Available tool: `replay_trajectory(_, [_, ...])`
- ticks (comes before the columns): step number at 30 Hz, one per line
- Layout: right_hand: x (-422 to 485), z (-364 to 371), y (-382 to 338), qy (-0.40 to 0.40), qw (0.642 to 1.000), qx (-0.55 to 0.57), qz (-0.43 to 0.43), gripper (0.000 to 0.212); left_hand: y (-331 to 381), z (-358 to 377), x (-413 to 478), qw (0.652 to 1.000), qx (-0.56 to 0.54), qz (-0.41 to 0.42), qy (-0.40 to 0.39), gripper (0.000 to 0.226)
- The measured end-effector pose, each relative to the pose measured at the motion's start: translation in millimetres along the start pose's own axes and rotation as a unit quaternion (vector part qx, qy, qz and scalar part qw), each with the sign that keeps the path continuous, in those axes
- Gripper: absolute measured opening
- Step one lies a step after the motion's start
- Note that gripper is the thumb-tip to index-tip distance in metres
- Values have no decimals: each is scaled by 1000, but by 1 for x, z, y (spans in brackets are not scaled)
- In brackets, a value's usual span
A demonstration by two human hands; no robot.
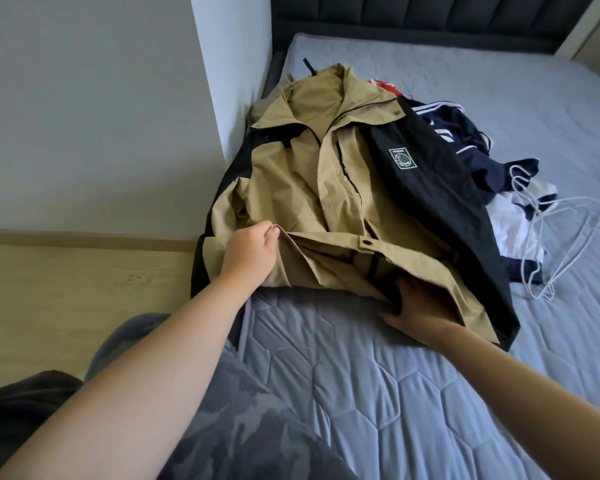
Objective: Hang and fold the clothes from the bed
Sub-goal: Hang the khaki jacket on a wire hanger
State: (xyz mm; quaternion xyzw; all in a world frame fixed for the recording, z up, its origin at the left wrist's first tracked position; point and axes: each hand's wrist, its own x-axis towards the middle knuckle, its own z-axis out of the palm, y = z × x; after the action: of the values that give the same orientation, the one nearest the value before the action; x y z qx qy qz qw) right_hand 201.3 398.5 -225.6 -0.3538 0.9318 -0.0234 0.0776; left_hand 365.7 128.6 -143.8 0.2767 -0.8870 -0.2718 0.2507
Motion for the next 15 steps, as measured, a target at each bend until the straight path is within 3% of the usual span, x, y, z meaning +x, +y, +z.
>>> replay_trajectory(3, [4, 0, -7, -9, 995, -88, 52, 72, 2, -4, -1, 995, -85, -38, 38, 37])
replay_trajectory(6, [10, -2, -14, 28, 993, -106, 51, 46, 5, -12, -7, 992, -115, -9, 51, 38])
replay_trajectory(8, [19, -10, -18, 7, 995, -84, 46, 32, 4, -16, -8, 994, -106, 28, 23, 39])
replay_trajectory(11, [26, -40, -20, -48, 998, -19, 48, 19, -2, -23, -5, 990, 5, 119, -75, 42])
replay_trajectory(13, [27, -66, -13, -55, 998, -6, 29, 14, -5, -28, 0, 963, 117, 166, -178, 47])
replay_trajectory(15, [27, -98, -4, -133, 991, 1, 4, 16, -6, -31, 6, 931, 194, 174, -256, 47])
